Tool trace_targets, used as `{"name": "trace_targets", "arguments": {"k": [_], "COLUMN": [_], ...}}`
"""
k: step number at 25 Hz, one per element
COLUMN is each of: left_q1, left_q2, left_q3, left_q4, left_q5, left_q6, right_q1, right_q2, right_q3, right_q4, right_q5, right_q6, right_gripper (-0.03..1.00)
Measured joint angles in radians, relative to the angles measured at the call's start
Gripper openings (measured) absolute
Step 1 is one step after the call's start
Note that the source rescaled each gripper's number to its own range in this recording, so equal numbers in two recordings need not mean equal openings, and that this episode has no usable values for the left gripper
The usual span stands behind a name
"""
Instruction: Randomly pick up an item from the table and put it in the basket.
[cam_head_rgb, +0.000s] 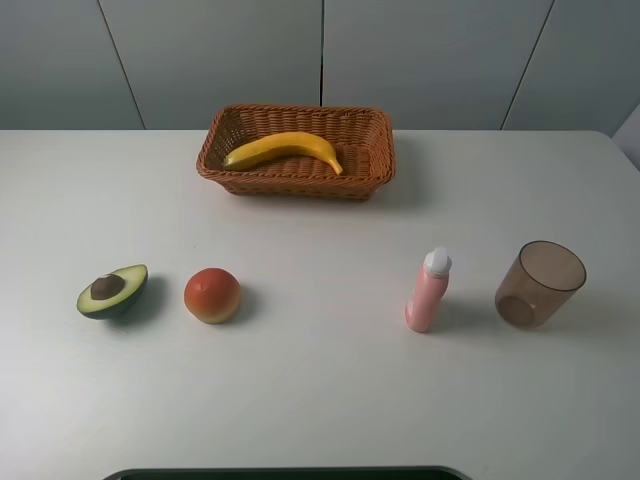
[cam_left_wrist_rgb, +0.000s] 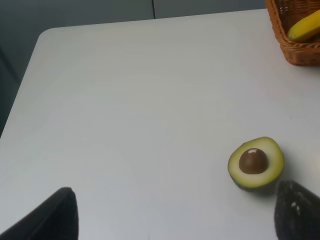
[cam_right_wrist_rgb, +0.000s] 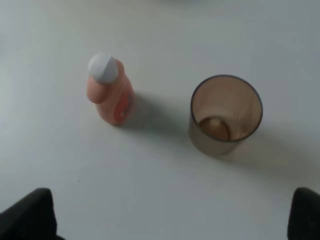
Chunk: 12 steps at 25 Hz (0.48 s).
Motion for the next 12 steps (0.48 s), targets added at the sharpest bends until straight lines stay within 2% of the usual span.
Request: {"name": "trace_targets", "arguments": {"k": [7,12], "left_q1": [0.0,0.0], "left_q2": [0.0,0.0], "left_q3": [0.0,0.0], "left_q4": [0.0,0.0], "left_q5": [0.0,0.0], "left_q6": [0.0,0.0], "right_q1": [0.0,0.0], "right_q2": [-0.265,-0.369], "right_q3": [0.128,0.149], "right_q4": [0.0,0.002], "right_q5": [-0.086,-0.102], "right_q6": [-0.023,-0.045], "right_gripper": [1.0,1.0]}}
